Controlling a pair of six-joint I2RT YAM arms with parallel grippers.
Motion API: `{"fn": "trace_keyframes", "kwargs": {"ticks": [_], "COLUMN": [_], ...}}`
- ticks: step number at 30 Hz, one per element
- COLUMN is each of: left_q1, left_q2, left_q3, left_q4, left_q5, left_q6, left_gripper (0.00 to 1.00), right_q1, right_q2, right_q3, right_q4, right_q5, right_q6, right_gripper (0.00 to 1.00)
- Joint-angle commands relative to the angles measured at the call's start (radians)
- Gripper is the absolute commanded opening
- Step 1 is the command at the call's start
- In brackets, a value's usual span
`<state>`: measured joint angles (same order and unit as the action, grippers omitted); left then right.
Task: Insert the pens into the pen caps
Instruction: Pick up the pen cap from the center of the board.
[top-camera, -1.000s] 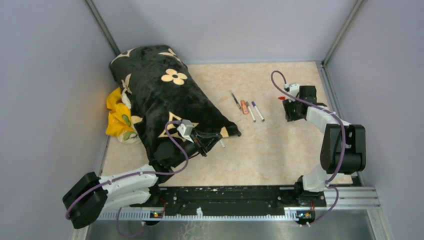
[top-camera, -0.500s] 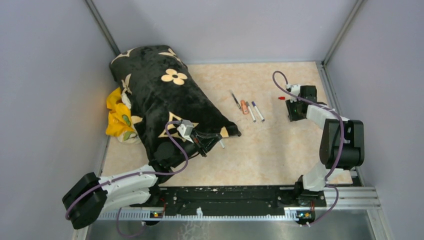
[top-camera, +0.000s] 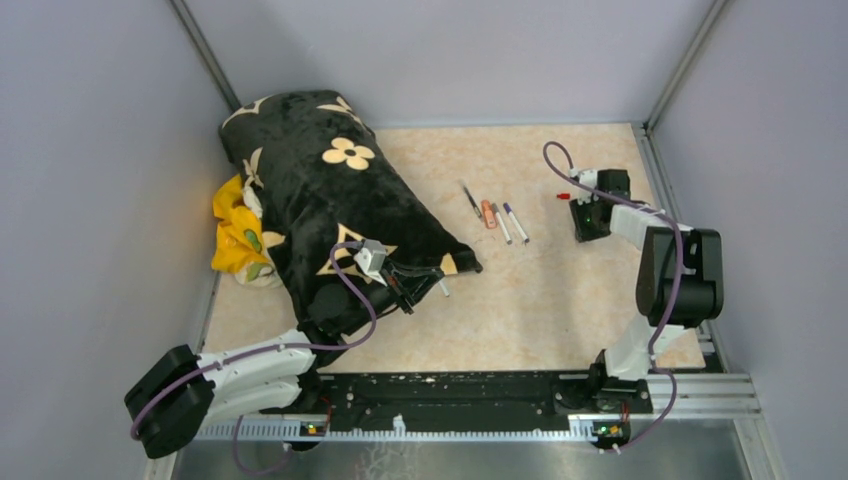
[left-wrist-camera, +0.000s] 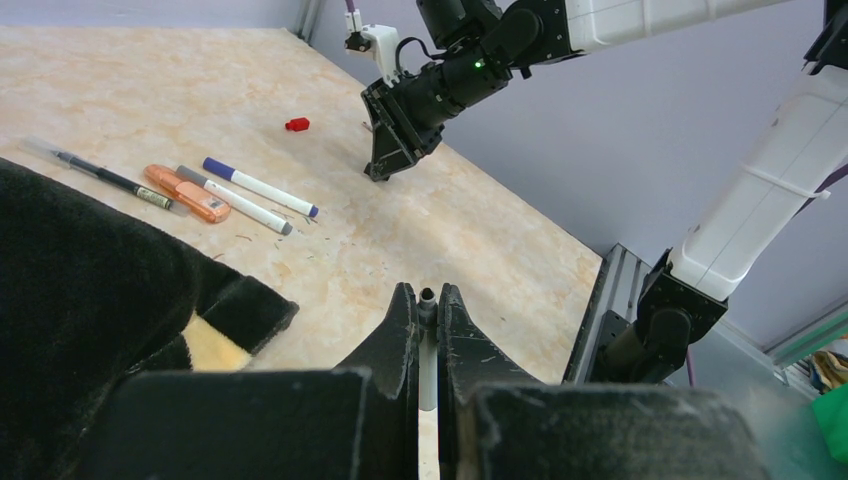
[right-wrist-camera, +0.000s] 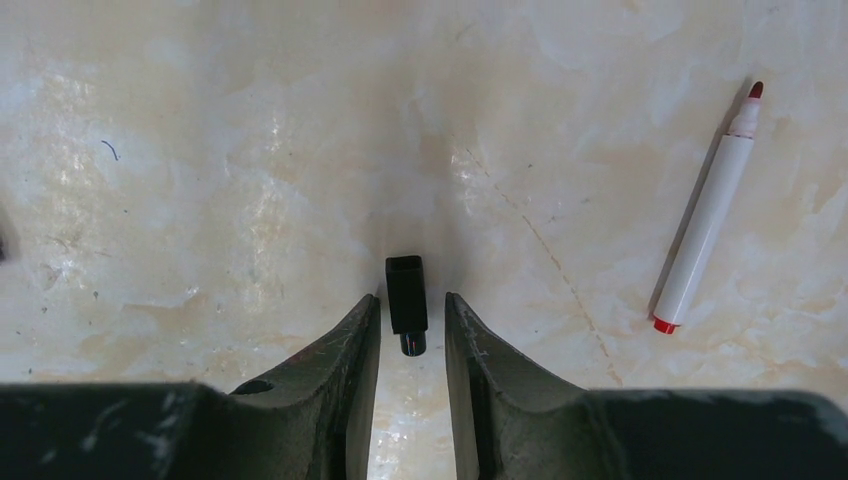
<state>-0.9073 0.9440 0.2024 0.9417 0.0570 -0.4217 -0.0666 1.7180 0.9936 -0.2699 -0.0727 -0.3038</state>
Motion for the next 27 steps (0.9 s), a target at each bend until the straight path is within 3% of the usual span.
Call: {"fn": "trace_keyframes", "kwargs": {"ticks": [1, 8, 14, 17, 21, 27], "left_q1": [0.002, 0.002, 0.002, 0.002, 0.002, 0.002], "left_q2": [-0.009, -0.035, -0.042, -0.054, -0.081, -0.104], "left_q3": [-0.014, -0.018, -0.031, -0.037, -0.043, -0.041], "left_q4": [0.014, 0.003, 0.014, 0.015, 0.003, -0.020], "left_q5": [0.008, 0.010, 0.021, 0.023, 0.014, 0.001], "left_q6": [0.004, 0.000, -0.025, -0.034, -0.038, -0.043], "left_gripper": [0.00, 0.00, 0.00, 0.00, 0.00, 0.00], "right_q1": [-0.009, -0.009, -0.009, -0.007, 0.003, 0.138], "right_q2": [0.022, 0.039, 0.012, -0.060, -0.195, -0.356], "right_q3": [0.050, 0.059, 0.063, 0.039, -0.006, -0.137], "right_q4": [-0.002, -0.031, -0.081, -0.105, -0.165, -0.191], "right_q5": [-0.042, -0.060, -0.160, -0.291, -0.606, -0.800], "right_q6": [0.000, -0.009, -0.038, -0.069, -0.160, -0.266], "right_gripper": [0.28, 0.18, 0.02, 0.00, 0.00, 0.00]}}
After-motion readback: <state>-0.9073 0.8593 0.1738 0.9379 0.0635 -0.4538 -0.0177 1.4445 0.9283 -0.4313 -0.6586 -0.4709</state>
